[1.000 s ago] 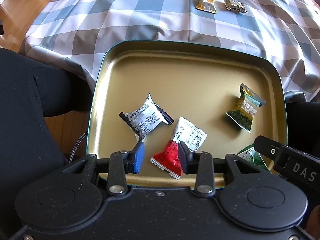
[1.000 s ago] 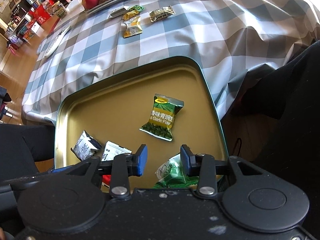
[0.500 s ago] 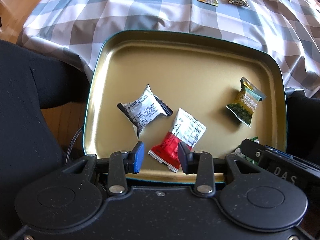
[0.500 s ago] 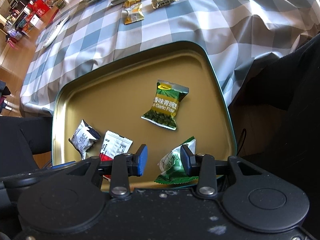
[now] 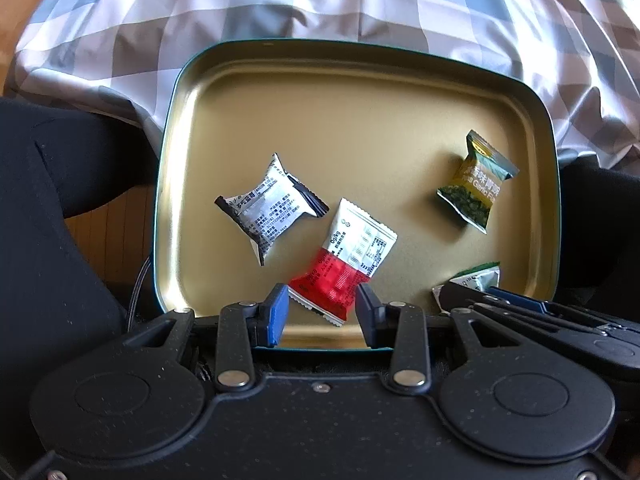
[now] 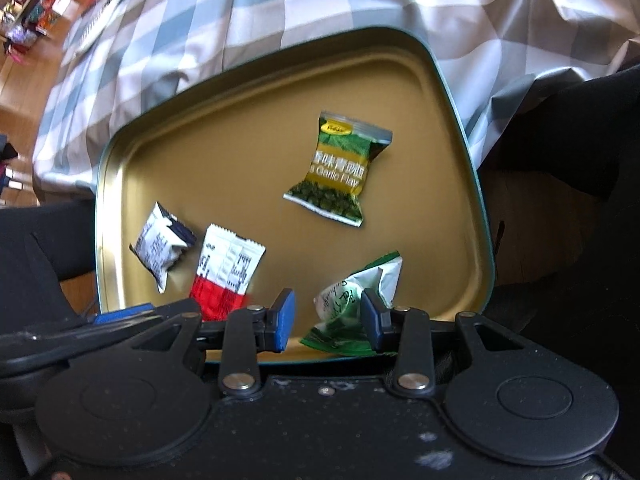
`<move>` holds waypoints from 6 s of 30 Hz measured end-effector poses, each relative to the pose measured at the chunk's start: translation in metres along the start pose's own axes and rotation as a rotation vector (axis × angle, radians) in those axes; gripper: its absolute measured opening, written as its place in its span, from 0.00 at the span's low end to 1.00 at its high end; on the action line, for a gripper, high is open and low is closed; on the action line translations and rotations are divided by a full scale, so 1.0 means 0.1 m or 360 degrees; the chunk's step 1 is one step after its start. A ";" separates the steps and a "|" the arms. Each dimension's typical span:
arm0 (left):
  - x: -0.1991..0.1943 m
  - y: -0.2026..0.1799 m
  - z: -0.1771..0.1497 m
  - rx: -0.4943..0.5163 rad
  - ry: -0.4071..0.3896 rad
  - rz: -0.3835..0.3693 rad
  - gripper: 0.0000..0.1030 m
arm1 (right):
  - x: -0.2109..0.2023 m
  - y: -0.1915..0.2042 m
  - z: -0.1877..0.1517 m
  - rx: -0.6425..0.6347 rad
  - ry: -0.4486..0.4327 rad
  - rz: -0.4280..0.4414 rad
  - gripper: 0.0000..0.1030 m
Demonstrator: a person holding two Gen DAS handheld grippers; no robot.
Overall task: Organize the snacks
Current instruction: 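Move both open grippers back toward the remaining snack packets, then reach the right gripper to the small white-red packet by the fruit plate and grasp it, then lift the white-red packet with the right gripper and carry it back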
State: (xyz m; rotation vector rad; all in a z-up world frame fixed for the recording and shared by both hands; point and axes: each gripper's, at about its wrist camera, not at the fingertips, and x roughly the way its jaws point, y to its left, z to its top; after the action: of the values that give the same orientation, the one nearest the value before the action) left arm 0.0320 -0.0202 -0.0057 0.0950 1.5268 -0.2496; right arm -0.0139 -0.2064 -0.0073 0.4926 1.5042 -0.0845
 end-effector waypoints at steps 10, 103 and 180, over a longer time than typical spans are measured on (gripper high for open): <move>-0.13 -0.03 0.27 0.0091 0.0100 0.0025 0.45 | 0.00 0.18 0.21 -0.0121 0.0165 -0.0001 0.39; 0.12 0.52 3.38 -0.0336 -0.0047 -0.0041 0.45 | 0.76 0.47 5.61 0.0570 -0.0598 -0.0180 0.31; 0.25 -0.07 3.24 -0.0042 -0.0159 -0.0213 0.45 | 0.19 -0.28 3.06 0.0261 -0.0286 -0.0132 0.20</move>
State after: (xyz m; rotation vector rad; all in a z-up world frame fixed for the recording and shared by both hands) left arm 0.3466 -0.0995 -0.0145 -0.0404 1.4381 -0.3356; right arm 0.2633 -0.3381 -0.0366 0.5389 1.3472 -0.3112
